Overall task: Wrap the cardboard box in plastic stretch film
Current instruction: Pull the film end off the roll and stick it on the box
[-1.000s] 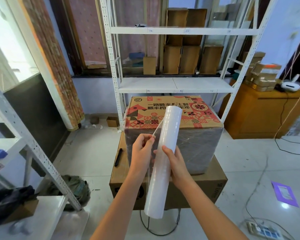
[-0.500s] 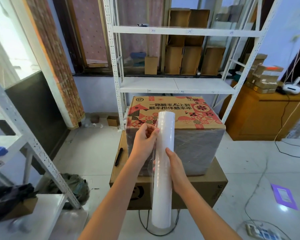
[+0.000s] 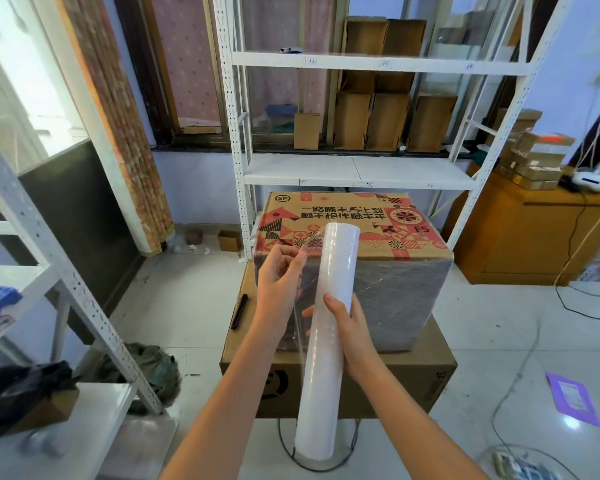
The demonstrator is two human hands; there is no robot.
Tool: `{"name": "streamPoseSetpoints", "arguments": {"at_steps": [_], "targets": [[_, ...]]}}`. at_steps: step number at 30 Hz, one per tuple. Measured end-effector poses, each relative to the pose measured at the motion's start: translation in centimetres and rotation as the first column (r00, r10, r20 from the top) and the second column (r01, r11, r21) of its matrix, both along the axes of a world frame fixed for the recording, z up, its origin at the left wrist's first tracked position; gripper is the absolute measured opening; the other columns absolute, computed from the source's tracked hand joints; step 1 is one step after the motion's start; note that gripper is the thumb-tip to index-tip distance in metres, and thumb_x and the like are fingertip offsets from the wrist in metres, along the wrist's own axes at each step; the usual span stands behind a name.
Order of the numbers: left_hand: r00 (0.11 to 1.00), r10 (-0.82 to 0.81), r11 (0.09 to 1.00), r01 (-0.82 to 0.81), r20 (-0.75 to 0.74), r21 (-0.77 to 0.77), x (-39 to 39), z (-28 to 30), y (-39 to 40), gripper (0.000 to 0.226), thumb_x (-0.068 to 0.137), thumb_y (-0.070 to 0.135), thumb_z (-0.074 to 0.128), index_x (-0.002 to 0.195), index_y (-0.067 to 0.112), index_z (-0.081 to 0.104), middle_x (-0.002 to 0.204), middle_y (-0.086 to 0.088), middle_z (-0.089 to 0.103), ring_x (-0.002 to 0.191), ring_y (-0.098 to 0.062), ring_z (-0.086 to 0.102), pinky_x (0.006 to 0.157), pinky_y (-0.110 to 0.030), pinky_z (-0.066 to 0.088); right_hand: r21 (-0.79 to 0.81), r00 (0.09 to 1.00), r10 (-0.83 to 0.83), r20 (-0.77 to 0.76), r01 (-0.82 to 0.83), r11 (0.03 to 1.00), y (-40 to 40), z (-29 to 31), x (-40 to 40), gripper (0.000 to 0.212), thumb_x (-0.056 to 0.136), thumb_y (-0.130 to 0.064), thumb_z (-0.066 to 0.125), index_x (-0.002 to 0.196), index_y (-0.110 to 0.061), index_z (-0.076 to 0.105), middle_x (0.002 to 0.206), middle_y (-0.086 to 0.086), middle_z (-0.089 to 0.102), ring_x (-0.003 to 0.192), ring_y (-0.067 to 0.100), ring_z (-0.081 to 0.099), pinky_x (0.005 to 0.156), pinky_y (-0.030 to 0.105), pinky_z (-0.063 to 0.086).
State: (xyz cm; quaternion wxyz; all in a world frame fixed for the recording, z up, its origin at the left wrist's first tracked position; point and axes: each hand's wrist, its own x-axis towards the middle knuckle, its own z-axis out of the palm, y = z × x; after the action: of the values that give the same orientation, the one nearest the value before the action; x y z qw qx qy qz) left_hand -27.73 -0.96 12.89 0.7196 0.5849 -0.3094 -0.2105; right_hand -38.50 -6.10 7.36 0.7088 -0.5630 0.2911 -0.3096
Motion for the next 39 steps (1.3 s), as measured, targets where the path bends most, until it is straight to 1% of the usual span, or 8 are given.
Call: {"name": "streamPoseSetpoints", "arguments": {"at_steps": [5, 11, 15, 19, 21, 25, 30, 39], "targets": [[1.000, 0.014, 0.992, -0.011, 0.016, -0.123, -0.4, -0.4, 0.8, 0.008, 0.095, 0.014, 0.052, 0.087, 0.015, 0.053, 0.063, 0.004, 0.050, 0.050, -0.006, 0.043, 0.044, -0.018, 0.038, -0.007, 1.000, -0.015, -0.005, 0.015, 1.000, -0.1, 0.1, -0.2, 0.048, 0.069, -0.047, 0.065, 0.110, -0.027, 0.048, 0.101, 0.015, 0.061, 0.069, 0.015, 0.069, 0.058, 0.025, 0.054], [0.999, 0.054, 0.988, -0.054, -0.009, -0.148, -0.5, -1.7, 0.6, 0.007, 0.096, 0.018, 0.051, 0.090, 0.016, 0.053, 0.071, 0.003, 0.054, 0.058, -0.005, 0.049, 0.052, -0.017, 0.042, -0.039, 1.000, 0.004, 0.001, -0.004, 0.999, 0.2, 0.4, -0.3, 0.039, 0.070, -0.044, 0.063, 0.103, -0.028, 0.052, 0.097, 0.010, 0.060, 0.071, 0.016, 0.068, 0.056, 0.022, 0.053], [0.987, -0.046, 0.999, 0.043, -0.155, -0.022, -0.7, -2.0, 0.3, 0.027, 0.084, 0.046, 0.053, 0.096, 0.022, 0.054, 0.082, 0.006, 0.063, 0.069, -0.003, 0.064, 0.059, -0.015, 0.050, -0.059, 1.000, -0.004, -0.006, 0.003, 0.998, 0.4, 0.5, -0.2, 0.039, 0.071, -0.046, 0.066, 0.104, -0.034, 0.051, 0.107, 0.003, 0.058, 0.097, 0.018, 0.062, 0.067, 0.024, 0.054], [0.942, -0.203, 0.960, 0.245, -0.266, 0.135, 0.1, -2.7, 1.2, 0.035, 0.073, 0.062, 0.053, 0.076, 0.030, 0.068, 0.088, -0.003, 0.069, 0.084, -0.017, 0.068, 0.072, -0.029, 0.054, -0.012, 1.000, 0.009, 0.001, -0.009, 1.000, -0.1, 1.0, 0.0, 0.016, 0.088, -0.034, 0.060, 0.102, -0.030, 0.054, 0.104, 0.006, 0.061, 0.094, 0.020, 0.064, 0.068, 0.026, 0.056], [0.944, -0.264, 0.941, 0.297, -0.199, 0.159, 0.5, -3.0, 2.1, 0.031, 0.074, 0.059, 0.054, 0.069, 0.032, 0.068, 0.079, 0.002, 0.068, 0.077, -0.014, 0.067, 0.069, -0.025, 0.054, 0.022, 1.000, 0.028, -0.012, -0.028, 0.999, -0.4, 1.4, 0.0, 0.022, 0.087, -0.040, 0.060, 0.104, -0.028, 0.054, 0.103, 0.008, 0.062, 0.093, 0.022, 0.064, 0.066, 0.027, 0.056], [0.908, -0.382, 0.885, 0.412, -0.169, 0.214, 0.9, -4.1, 3.3, 0.012, 0.085, 0.032, 0.064, 0.078, 0.022, 0.066, 0.074, 0.004, 0.066, 0.071, -0.011, 0.065, 0.063, -0.021, 0.053, 0.066, 0.998, 0.032, -0.057, -0.029, 0.997, -0.7, 2.0, 0.1, 0.051, 0.073, -0.050, 0.059, 0.112, -0.017, 0.054, 0.098, 0.012, 0.062, 0.087, 0.023, 0.064, 0.067, 0.032, 0.056], [0.898, -0.409, 0.869, 0.437, -0.160, 0.233, 0.6, -5.1, 4.3, 0.012, 0.085, 0.027, 0.063, 0.085, 0.015, 0.062, 0.078, 0.001, 0.069, 0.076, -0.018, 0.068, 0.068, -0.028, 0.056, 0.165, 0.995, 0.067, -0.071, -0.054, 0.985, -1.3, 2.0, -0.1, 0.059, 0.087, -0.046, 0.053, 0.123, 0.001, 0.051, 0.083, 0.014, 0.063, 0.071, 0.024, 0.063, 0.071, 0.038, 0.055], [0.915, -0.367, 0.911, 0.390, -0.165, 0.136, 0.2, -5.7, 4.5, 0.008, 0.092, 0.019, 0.056, 0.094, 0.012, 0.054, 0.080, -0.006, 0.065, 0.070, -0.022, 0.066, 0.061, -0.032, 0.055, 0.152, 0.995, 0.083, -0.060, -0.073, 0.986, -1.5, 3.0, -0.6, 0.052, 0.088, -0.044, 0.053, 0.121, -0.003, 0.049, 0.075, 0.010, 0.062, 0.064, 0.020, 0.062, 0.062, 0.033, 0.054]]}}
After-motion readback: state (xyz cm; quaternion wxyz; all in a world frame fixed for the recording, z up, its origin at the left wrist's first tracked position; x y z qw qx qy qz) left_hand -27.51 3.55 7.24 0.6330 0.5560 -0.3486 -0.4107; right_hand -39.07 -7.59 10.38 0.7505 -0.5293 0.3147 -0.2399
